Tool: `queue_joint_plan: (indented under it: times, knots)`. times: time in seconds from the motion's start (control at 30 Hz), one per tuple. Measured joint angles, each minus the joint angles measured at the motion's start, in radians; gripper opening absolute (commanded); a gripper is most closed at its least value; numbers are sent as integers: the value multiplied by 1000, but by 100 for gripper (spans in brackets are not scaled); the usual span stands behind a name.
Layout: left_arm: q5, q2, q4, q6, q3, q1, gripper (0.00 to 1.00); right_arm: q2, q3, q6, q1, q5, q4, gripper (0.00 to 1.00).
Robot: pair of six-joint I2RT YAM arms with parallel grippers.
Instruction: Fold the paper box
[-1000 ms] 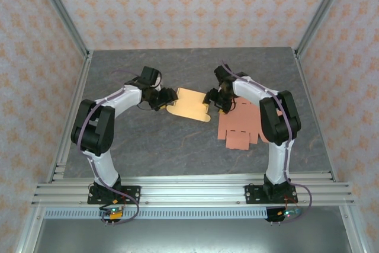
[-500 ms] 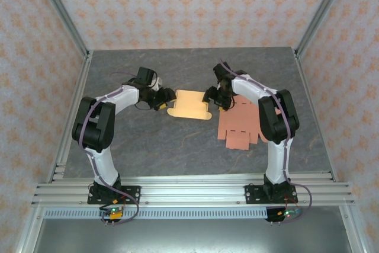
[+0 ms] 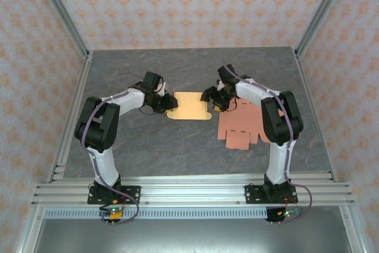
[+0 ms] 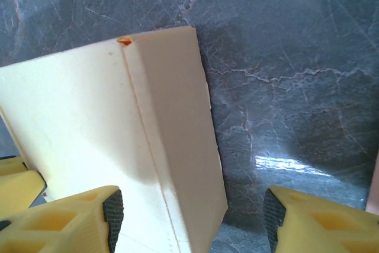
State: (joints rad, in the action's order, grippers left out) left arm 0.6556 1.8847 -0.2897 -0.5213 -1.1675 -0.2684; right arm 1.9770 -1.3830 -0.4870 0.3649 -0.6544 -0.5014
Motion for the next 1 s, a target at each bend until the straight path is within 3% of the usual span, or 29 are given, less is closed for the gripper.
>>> queue_joint_plan:
  times: [0.1,0.33,0.57,0.83,1.0]
  knots:
    - [13,3,26,7,6,3,18,-1,45,-25,-18,-60,66,74]
    - [142,24,116,9,42,38,15,-15,198,-159,-108,-280,344,80]
    - [251,25,210,-19,113,97,11,-15,201,-208,-114,-362,459,80]
    - [272,23,224,-38,126,107,13,-4,192,-224,-109,-398,485,80]
    - [263,24,173,-34,100,107,15,35,146,-245,-77,-415,497,72]
